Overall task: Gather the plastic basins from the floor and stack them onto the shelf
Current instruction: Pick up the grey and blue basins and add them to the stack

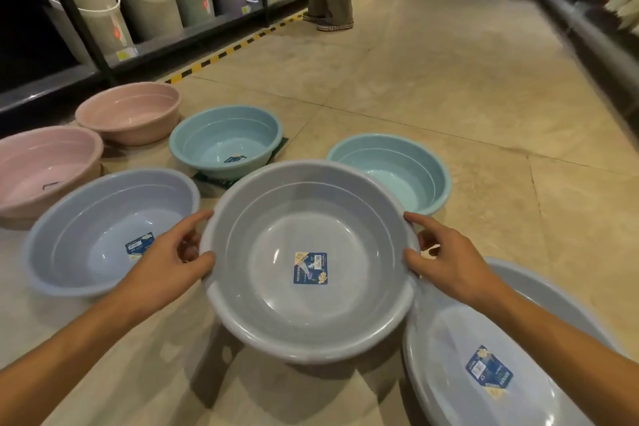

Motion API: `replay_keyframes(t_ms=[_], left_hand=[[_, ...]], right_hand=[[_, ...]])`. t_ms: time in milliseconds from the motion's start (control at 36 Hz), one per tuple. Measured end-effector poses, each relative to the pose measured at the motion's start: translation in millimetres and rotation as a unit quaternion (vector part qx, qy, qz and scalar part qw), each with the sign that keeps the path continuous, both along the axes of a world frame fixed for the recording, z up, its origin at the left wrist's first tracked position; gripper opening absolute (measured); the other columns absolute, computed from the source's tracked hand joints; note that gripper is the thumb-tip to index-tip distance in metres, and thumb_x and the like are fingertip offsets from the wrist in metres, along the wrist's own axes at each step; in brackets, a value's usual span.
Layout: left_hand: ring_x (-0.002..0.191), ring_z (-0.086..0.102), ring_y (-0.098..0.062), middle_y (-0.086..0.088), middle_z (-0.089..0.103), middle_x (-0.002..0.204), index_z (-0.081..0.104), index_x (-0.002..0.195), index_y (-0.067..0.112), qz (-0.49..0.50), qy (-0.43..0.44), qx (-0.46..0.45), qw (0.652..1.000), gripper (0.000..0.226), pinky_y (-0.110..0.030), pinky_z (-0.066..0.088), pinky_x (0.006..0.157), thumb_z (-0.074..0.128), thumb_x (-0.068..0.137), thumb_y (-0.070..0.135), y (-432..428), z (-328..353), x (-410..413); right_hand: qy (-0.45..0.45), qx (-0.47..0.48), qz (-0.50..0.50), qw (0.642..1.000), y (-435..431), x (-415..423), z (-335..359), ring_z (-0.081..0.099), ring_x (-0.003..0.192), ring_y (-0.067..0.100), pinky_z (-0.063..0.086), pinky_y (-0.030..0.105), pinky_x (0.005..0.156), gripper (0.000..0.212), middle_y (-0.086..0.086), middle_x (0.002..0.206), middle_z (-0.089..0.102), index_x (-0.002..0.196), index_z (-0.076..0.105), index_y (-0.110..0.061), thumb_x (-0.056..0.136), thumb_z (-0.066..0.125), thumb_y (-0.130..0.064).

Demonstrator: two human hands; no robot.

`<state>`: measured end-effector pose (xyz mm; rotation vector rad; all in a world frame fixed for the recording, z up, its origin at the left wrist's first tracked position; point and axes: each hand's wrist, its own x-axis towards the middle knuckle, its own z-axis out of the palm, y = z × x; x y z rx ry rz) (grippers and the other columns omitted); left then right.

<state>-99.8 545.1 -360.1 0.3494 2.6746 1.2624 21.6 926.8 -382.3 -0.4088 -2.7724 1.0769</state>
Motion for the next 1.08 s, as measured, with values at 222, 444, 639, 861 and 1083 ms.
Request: replay_keyframes(t_ms=[222, 444, 639, 861, 1083], left_hand=[[0.083, 0.061, -0.018, -0.002, 0.063, 0.097, 0.049, 0.141, 0.036, -0.058, 0.029, -0.003, 0.998, 0.062, -0.025, 0.047, 0.07, 0.068, 0.088, 0.01, 44, 30, 19], [0.088, 0.064, -0.019, 0.0, 0.064, 0.1, 0.045, 0.139, 0.043, -0.133, 0.023, -0.013, 0.991, 0.064, -0.03, 0.051, 0.075, 0.07, 0.087, 0.015, 118, 42, 48], [0.089, 0.063, -0.012, 0.006, 0.062, 0.103, 0.04, 0.145, 0.041, -0.191, 0.018, -0.048, 0.98, 0.067, -0.025, 0.049, 0.071, 0.069, 0.087, 0.025, 181, 35, 80], [0.078, 0.065, -0.014, 0.01, 0.063, 0.098, 0.041, 0.144, 0.04, -0.255, 0.0, -0.102, 0.962, 0.063, -0.028, 0.056, 0.073, 0.068, 0.088, 0.03, 210, 3, 115], [0.079, 0.062, -0.011, 0.014, 0.061, 0.101, 0.033, 0.149, 0.037, -0.275, -0.016, -0.148, 0.95, 0.068, -0.018, 0.046, 0.069, 0.064, 0.088, 0.04, 227, -25, 134]], right_hand=[[0.014, -0.009, -0.043, 0.999, 42, 55, 35, 0.064, 0.087, 0.007, 0.055, 0.028, 0.081, 0.062, -0.007, 0.096, 0.066, 0.143, 0.052, -0.035, 0.085, 0.071, -0.03], [0.016, 0.01, -0.1, 0.995, 97, 138, 53, 0.059, 0.086, -0.006, 0.045, 0.015, 0.073, 0.059, -0.015, 0.098, 0.062, 0.143, 0.051, -0.039, 0.087, 0.068, -0.034], [-0.01, 0.028, -0.156, 0.987, 137, 203, 43, 0.06, 0.092, 0.003, 0.047, 0.018, 0.075, 0.062, -0.021, 0.101, 0.06, 0.145, 0.047, -0.039, 0.086, 0.067, -0.038], [-0.05, 0.037, -0.164, 0.985, 157, 259, 7, 0.058, 0.097, 0.003, 0.049, 0.018, 0.067, 0.063, -0.023, 0.104, 0.058, 0.147, 0.045, -0.039, 0.088, 0.067, -0.041], [-0.092, 0.065, -0.137, 0.984, 177, 279, -27, 0.05, 0.101, -0.009, 0.04, 0.017, 0.075, 0.064, -0.024, 0.105, 0.058, 0.148, 0.045, -0.033, 0.088, 0.065, -0.04]])
